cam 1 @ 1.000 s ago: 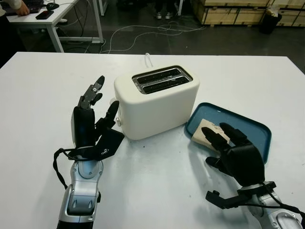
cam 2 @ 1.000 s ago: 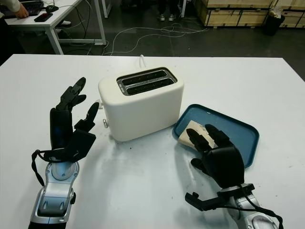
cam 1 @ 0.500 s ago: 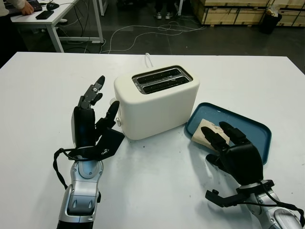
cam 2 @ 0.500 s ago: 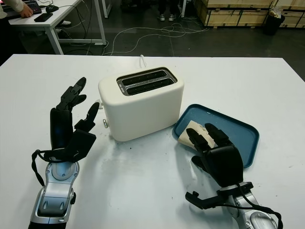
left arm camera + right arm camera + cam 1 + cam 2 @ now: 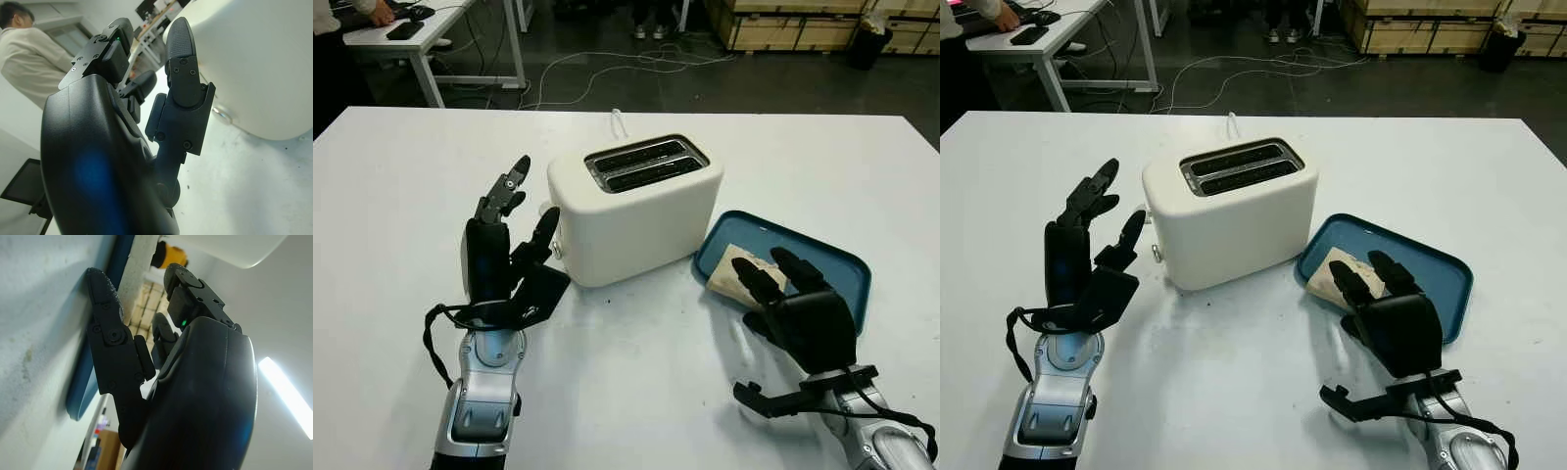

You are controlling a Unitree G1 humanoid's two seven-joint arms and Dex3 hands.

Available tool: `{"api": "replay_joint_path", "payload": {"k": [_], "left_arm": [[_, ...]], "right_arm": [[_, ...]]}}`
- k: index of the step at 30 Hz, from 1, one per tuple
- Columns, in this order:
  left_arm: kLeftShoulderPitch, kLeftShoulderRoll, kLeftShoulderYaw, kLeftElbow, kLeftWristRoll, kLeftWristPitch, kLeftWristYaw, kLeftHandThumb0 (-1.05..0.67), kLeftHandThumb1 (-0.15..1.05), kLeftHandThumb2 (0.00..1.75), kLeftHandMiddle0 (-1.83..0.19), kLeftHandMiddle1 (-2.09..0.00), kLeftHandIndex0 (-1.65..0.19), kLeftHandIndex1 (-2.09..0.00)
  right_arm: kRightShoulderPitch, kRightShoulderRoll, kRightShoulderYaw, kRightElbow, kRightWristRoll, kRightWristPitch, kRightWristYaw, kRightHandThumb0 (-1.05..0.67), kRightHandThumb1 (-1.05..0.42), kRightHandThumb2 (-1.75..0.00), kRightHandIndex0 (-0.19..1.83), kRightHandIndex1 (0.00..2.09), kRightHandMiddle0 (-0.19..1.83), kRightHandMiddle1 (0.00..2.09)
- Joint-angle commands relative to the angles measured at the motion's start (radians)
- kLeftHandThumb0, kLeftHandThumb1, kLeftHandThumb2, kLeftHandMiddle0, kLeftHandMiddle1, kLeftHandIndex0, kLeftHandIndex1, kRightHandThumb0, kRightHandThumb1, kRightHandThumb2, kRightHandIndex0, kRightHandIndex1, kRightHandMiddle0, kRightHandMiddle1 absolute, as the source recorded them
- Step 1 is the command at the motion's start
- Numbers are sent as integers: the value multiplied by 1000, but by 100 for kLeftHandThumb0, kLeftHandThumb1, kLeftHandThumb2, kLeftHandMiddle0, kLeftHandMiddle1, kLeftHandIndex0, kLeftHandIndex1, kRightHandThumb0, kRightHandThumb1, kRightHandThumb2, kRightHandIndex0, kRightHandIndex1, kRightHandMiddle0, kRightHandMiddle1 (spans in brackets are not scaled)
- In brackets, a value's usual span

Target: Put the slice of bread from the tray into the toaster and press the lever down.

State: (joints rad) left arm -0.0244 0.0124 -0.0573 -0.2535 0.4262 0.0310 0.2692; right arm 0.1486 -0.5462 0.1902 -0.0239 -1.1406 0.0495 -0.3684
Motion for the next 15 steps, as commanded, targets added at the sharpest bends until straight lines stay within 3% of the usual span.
{"api": "replay_joint_path", "payload": {"k": [1, 5, 8, 9, 10, 11, 12, 13, 15], "left_arm": [[2, 0, -4, -12, 3, -1, -1, -54, 92, 37, -18, -93, -47, -2], [3, 3, -4, -15, 4, 0, -5, -54, 92, 37, -18, -93, -47, -2], [3, 8, -5, -10, 8, -11, -2, -53, 92, 37, -18, -93, -47, -2], [3, 7, -5, -10, 7, -9, -2, -53, 92, 37, -18, -93, -47, -2], [3, 7, -5, -12, 7, -6, -3, -53, 92, 37, -18, -92, -47, -2], [4, 4, -5, -14, 5, -2, -4, -53, 92, 37, -18, -92, -47, -2], [5, 3, -5, -15, 4, 0, -5, -54, 92, 37, -18, -92, -47, -2], [5, 2, -5, -15, 3, 0, -4, -53, 92, 36, -18, -91, -47, -2], [6, 3, -6, -15, 3, -3, -5, -53, 92, 36, -18, -91, -47, -2]], "right_arm": [[-3, 5, 8, -16, -17, 42, 36, -45, -88, -2, 44, 1, 49, 1], [-8, 5, 19, -39, -44, 94, 93, -40, -90, -1, 51, 5, 53, 2], [-10, -4, 24, -38, -52, 102, 84, -38, -92, -2, 68, 11, 65, 7], [-11, -2, 23, -32, -49, 97, 59, -37, -91, -2, 85, 17, 79, 11], [-12, 0, 21, -23, -42, 88, 28, -36, -91, -1, 90, 37, 90, 13], [-13, 1, 20, -17, -37, 81, 7, -35, -91, -1, 85, 78, 100, 18], [-16, 0, 21, -7, -32, 71, -21, -34, -91, -1, 77, 125, 97, 51], [-18, -2, 22, 1, -26, 63, -38, -34, -92, -2, 75, 146, 87, 85], [-21, -6, 26, 14, -19, 52, -59, -35, -92, -6, 72, 165, 73, 122]]}}
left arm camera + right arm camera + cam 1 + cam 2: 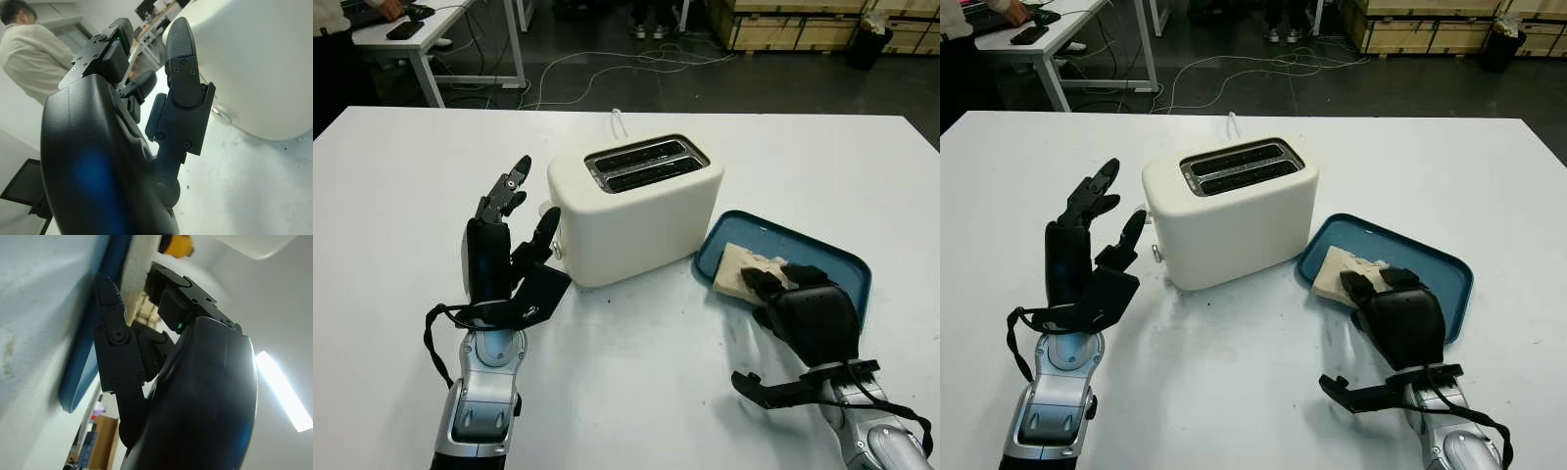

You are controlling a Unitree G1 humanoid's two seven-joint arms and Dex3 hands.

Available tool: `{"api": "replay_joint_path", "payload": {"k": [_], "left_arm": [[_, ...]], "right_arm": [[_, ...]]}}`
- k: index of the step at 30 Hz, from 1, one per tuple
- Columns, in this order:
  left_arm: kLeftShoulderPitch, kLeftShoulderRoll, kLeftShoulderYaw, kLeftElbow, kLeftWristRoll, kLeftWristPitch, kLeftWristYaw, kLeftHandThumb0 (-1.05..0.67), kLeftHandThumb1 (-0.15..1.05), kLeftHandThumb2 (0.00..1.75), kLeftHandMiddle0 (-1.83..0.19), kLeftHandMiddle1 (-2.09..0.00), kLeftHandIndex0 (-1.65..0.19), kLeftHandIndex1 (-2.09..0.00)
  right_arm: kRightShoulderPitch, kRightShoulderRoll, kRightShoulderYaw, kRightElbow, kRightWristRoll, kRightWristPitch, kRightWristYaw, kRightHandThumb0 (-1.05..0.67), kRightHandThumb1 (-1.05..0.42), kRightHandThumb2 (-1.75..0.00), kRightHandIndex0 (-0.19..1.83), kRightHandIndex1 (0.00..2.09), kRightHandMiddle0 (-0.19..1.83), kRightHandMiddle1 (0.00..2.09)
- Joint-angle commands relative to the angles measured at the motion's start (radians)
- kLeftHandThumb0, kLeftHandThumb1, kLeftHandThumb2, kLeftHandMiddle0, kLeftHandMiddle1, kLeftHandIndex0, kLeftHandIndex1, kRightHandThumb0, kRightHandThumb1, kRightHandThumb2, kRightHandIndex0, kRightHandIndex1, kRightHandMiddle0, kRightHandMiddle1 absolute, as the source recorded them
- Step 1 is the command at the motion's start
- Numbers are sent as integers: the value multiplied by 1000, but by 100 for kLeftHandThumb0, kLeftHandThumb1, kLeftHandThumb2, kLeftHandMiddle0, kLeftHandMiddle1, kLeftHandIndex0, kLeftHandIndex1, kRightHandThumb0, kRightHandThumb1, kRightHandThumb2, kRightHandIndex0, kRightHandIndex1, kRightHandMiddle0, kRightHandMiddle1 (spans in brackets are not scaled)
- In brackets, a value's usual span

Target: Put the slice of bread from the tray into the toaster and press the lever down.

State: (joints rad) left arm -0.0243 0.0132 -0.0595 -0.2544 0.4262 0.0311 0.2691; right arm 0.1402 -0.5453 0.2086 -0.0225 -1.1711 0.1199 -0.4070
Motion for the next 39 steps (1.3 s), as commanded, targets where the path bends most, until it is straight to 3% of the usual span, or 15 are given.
{"api": "replay_joint_path", "payload": {"k": [1, 3, 5, 12, 15, 19, 25, 28, 31, 33, 39], "left_arm": [[6, 3, -4, -15, 3, -2, -6, -53, 92, 36, -18, -91, -47, -2], [6, 3, -4, -14, 3, -1, -6, -53, 92, 36, -19, -90, -47, -2], [5, 4, -4, -10, 4, -6, -2, -53, 92, 36, -19, -90, -47, -2], [4, 1, -9, -9, 15, -2, 5, -54, 92, 35, -20, -90, -48, -2], [4, 4, -10, -7, 17, -3, 5, -54, 92, 35, -21, -90, -48, -2], [4, 1, -9, -10, 14, 0, 1, -54, 92, 35, -20, -89, -48, -2], [6, 3, -10, -10, 11, -4, -3, -52, 92, 35, -20, -89, -47, -1], [7, 4, -10, -9, 11, -7, -3, -52, 92, 35, -20, -89, -47, -1], [9, 3, -10, -13, 8, -3, -7, -53, 92, 36, -19, -89, -47, -1], [9, 2, -8, -12, 4, -6, -7, -52, 92, 36, -19, -89, -46, -1], [10, 4, -7, -6, 7, -9, -4, -52, 92, 35, -19, -89, -47, -1]], "right_arm": [[-13, -9, 9, 15, 10, -21, -28, -36, -92, -8, 71, 170, 70, 131], [-15, -13, 11, 17, 10, -30, -43, -37, -92, -9, 70, 174, 62, 148], [-17, -17, 13, 22, 9, -41, -62, -37, -92, -9, 70, 174, 61, 151], [-14, -19, 14, 5, 18, -38, -32, -37, -92, -14, 70, 166, 70, 126], [-22, -21, 13, 21, 24, -52, -65, -37, -92, -8, 69, 170, 70, 129], [-48, -36, 0, 40, 39, -84, -109, -36, -92, -6, 75, 154, 80, 104], [-108, -96, -47, 39, 127, -175, -91, -38, -92, -17, 71, 159, 75, 111], [-144, -124, -76, 45, 176, -239, -103, -40, -92, -20, 73, 158, 77, 102], [-175, -137, -98, 56, 205, -285, -132, -38, -92, -19, 70, 173, 59, 150], [-192, -139, -115, 57, 219, -306, -142, -36, -92, -19, 71, 174, 52, 167], [-223, -159, -168, 41, 292, -334, -64, -35, -92, -25, 70, 175, 48, 174]]}}
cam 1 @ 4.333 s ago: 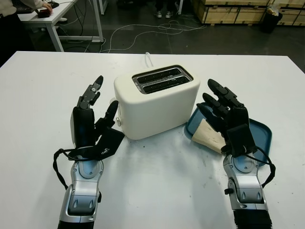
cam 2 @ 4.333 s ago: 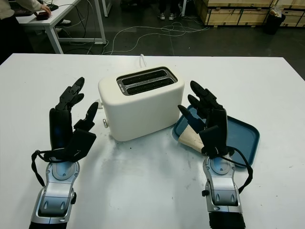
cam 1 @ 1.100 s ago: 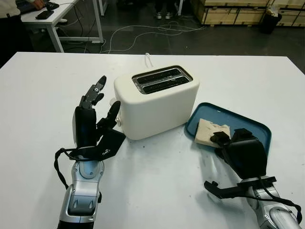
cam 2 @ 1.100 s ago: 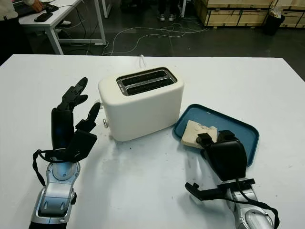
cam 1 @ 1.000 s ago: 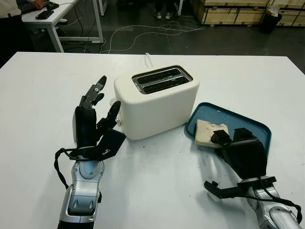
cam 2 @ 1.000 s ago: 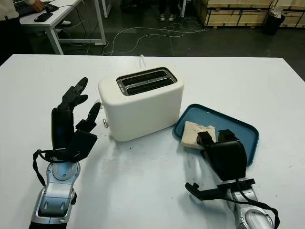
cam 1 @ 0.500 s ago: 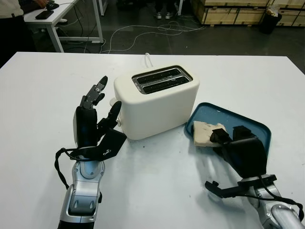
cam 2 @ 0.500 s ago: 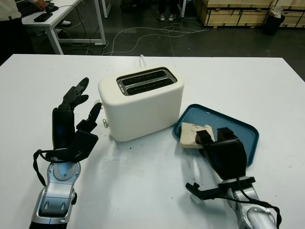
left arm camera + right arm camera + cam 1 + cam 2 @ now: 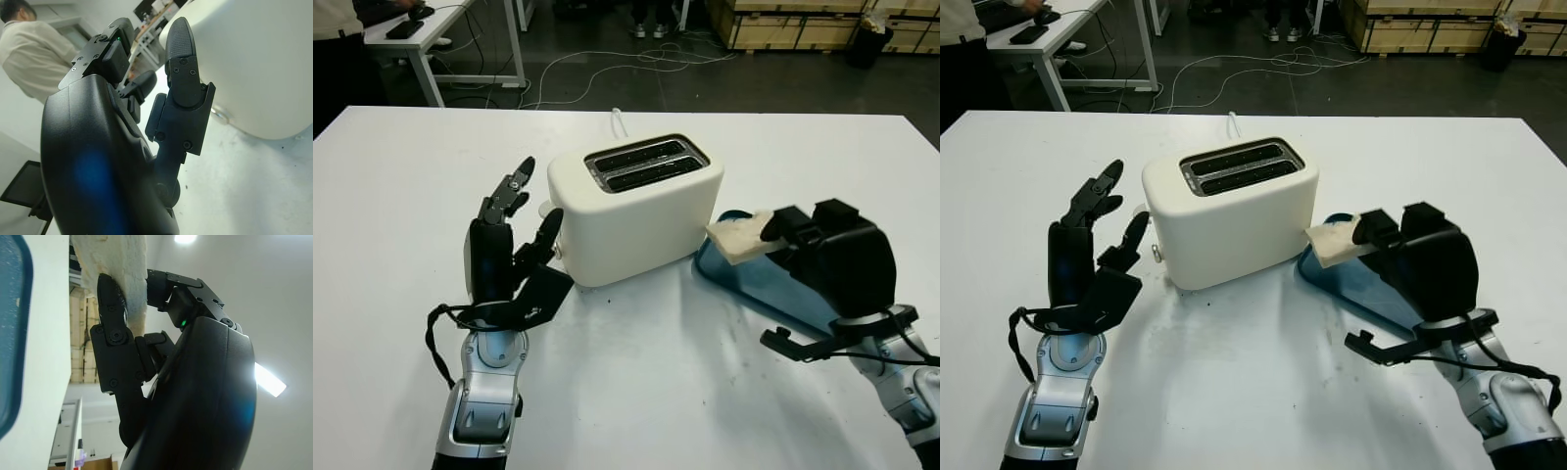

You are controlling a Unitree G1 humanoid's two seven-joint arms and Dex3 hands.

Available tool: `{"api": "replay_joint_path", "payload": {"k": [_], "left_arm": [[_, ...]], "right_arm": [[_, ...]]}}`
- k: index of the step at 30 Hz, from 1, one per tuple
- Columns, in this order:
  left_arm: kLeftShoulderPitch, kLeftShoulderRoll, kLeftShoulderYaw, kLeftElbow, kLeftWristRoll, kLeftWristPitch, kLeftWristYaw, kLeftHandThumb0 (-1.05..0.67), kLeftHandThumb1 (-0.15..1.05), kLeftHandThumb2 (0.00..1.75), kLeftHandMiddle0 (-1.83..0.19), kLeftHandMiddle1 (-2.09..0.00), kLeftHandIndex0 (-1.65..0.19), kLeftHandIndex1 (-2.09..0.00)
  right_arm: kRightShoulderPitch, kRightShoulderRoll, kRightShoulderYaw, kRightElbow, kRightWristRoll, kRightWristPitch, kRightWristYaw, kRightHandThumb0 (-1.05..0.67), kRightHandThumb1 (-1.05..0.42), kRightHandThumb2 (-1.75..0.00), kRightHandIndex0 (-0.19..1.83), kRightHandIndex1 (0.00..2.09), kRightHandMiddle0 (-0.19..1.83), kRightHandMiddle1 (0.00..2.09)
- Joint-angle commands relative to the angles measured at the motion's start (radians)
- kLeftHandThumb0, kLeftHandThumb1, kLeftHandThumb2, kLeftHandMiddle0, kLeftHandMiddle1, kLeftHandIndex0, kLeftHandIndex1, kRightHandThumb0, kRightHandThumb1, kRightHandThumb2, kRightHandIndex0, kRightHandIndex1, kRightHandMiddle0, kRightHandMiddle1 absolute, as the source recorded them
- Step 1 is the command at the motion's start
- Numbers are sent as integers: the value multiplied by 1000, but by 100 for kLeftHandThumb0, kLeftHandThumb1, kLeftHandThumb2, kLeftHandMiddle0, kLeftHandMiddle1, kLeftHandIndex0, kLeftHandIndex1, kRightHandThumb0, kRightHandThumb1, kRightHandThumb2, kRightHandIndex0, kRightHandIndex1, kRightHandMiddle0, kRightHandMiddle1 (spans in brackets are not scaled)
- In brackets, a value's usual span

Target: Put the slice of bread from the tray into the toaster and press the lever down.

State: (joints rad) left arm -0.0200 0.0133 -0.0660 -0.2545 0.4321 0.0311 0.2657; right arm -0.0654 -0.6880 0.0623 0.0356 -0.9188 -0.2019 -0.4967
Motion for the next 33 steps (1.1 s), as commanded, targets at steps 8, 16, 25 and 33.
{"api": "replay_joint_path", "payload": {"k": [8, 16, 25, 33], "left_arm": [[8, 8, 0, 12, 1, -27, 6, -51, 92, 36, -18, -89, -46, -1], [9, 3, 4, 31, 2, -42, 21, -51, 92, 34, -20, -89, -48, -1], [7, 6, 7, 37, -4, -50, 27, -51, 92, 36, -20, -88, -48, -1], [4, 7, 5, 44, 5, -57, 34, -51, 92, 36, -20, -88, -49, -2]], "right_arm": [[-119, -116, -190, -73, 513, -37, 484, -35, -92, -33, 75, 175, 49, 164], [-396, -191, -234, 26, 836, 53, 899, -34, -92, -35, 67, 172, 60, 142], [-798, -202, -121, 267, 905, 163, 1222, -32, -92, -28, 78, 175, 58, 174], [-1116, -99, 38, 460, 807, 230, 1300, -40, -92, -16, 80, 175, 61, 171]]}}
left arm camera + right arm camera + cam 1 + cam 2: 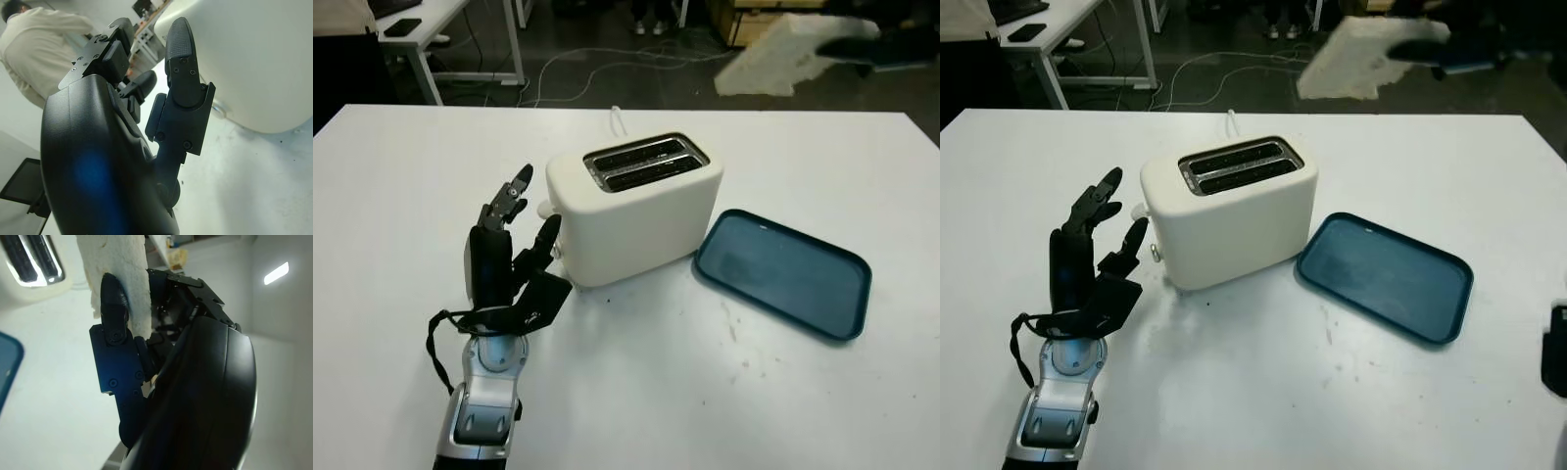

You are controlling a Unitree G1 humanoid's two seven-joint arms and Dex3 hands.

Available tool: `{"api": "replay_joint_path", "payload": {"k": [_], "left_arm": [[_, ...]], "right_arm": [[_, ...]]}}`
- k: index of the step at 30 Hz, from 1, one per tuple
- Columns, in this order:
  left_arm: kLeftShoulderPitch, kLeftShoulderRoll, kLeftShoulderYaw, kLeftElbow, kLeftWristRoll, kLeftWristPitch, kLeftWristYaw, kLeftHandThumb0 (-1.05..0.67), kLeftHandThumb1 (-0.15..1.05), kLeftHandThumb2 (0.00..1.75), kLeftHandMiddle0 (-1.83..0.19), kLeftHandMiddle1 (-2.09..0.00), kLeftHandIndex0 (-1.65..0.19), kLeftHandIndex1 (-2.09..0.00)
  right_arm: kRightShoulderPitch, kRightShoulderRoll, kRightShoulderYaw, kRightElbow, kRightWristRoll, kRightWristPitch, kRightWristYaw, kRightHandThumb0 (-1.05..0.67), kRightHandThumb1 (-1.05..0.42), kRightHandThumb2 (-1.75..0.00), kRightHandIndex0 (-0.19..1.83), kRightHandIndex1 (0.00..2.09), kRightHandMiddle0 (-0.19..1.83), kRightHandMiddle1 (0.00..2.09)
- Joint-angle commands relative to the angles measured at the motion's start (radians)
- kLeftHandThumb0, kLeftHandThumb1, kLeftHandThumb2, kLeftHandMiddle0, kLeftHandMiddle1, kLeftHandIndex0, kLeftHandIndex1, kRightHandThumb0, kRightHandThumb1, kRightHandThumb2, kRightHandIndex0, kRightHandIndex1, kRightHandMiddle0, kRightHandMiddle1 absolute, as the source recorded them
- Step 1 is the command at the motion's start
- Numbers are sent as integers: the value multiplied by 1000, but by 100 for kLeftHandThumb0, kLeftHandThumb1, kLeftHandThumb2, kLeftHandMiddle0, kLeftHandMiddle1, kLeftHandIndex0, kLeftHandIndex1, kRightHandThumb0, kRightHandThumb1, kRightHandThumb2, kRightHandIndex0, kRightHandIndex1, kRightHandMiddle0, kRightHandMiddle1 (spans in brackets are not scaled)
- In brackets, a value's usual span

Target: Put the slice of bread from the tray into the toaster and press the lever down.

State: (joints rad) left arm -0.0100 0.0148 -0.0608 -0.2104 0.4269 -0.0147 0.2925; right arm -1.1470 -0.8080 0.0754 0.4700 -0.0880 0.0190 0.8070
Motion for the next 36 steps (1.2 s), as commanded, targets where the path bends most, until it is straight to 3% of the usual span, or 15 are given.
{"api": "replay_joint_path", "payload": {"k": [1, 9, 18, 24, 29, 36], "left_arm": [[-5, 5, -1, -2, 10, -10, 6, -51, 92, 36, -20, -88, -48, -2], [-7, -5, -2, -9, 0, -10, 5, -54, 92, 39, -20, -89, -49, -2], [-11, 2, 2, -7, -11, -13, -10, -56, 92, 44, -19, -91, -49, -2], [-9, 2, -1, -13, 1, -6, -9, -56, 92, 45, -18, -94, -49, -2], [-8, -1, 2, -11, -2, -5, -8, -57, 92, 45, -18, -95, -49, -2], [-8, -1, 0, -11, 0, -4, -9, -58, 92, 45, -18, -95, -49, -2]], "right_arm": [[-61, 39, 49, 49, -52, 9, -10, -39, -92, -16, 80, 175, 62, 168], [-208, 221, 135, 281, -114, 34, 3, -20, -92, -25, 81, 175, 61, 174], [-274, 332, 151, 557, -130, -63, 18, -43, -92, -27, 91, 175, 70, 175], [-295, 353, 154, 592, -136, -18, 65, -48, -92, -23, 98, 175, 76, 175], [-295, 321, 127, 555, -117, -8, 115, -45, -92, -28, 97, 175, 70, 175], [-273, 265, 94, 379, -101, 73, 157, -47, -92, -29, 99, 175, 73, 175]]}}
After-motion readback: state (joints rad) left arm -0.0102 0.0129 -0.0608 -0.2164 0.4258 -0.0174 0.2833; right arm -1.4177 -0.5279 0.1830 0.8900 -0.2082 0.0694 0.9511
